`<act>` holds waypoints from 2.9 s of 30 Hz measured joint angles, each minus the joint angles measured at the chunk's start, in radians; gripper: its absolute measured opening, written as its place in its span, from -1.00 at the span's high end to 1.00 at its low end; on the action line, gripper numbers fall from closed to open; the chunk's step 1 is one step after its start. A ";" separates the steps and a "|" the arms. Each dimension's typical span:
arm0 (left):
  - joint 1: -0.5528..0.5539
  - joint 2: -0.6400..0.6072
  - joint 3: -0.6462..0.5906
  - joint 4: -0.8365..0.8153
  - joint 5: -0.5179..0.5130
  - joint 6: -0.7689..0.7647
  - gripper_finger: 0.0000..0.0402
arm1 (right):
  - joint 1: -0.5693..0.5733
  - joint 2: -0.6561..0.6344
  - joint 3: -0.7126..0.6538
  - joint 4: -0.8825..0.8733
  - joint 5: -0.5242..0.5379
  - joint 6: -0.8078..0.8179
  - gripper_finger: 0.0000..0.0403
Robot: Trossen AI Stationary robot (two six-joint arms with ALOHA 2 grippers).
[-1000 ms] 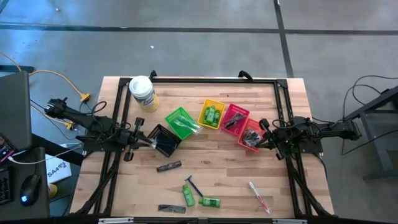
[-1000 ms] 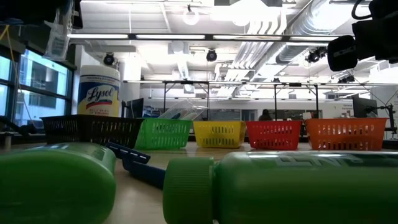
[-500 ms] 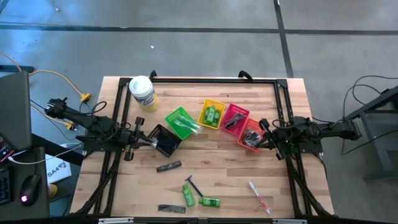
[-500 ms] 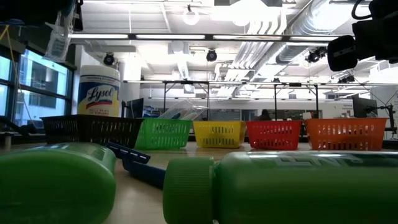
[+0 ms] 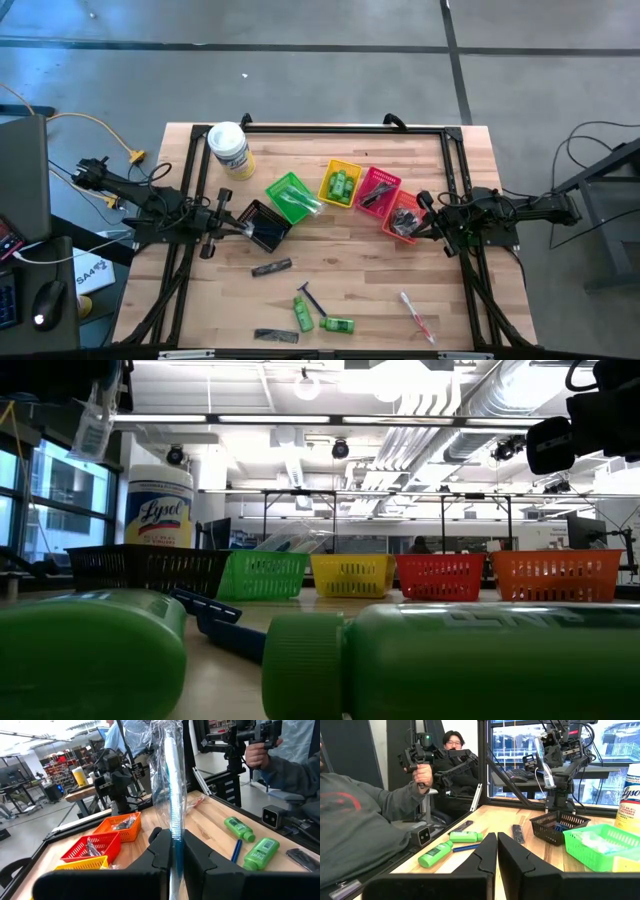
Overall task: Pick & Place Travel size toiletries
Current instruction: Put the blue toothbrush into the green bin
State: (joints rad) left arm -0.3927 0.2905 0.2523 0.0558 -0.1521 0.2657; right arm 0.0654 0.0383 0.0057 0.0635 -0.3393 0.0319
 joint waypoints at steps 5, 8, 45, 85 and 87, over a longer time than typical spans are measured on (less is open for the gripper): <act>0.000 0.000 0.000 -0.001 0.000 -0.001 0.92 | 0.000 0.000 0.000 0.000 0.000 0.000 0.97; 0.000 0.000 0.000 -0.003 0.000 -0.001 0.92 | 0.000 0.000 0.000 0.000 0.000 0.000 0.97; 0.000 0.337 0.104 0.005 -0.335 -0.070 0.91 | 0.000 0.000 0.000 -0.002 0.026 -0.007 0.97; 0.368 0.600 0.149 0.134 0.112 -0.066 0.91 | 0.000 0.000 0.000 0.005 0.061 -0.035 0.97; 0.429 0.673 0.187 0.136 0.167 -0.038 0.91 | 0.000 0.000 0.000 0.006 0.061 -0.036 0.97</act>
State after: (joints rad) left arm 0.0361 0.9633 0.4389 0.1913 0.0154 0.2275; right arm 0.0655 0.0387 0.0057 0.0698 -0.2783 -0.0040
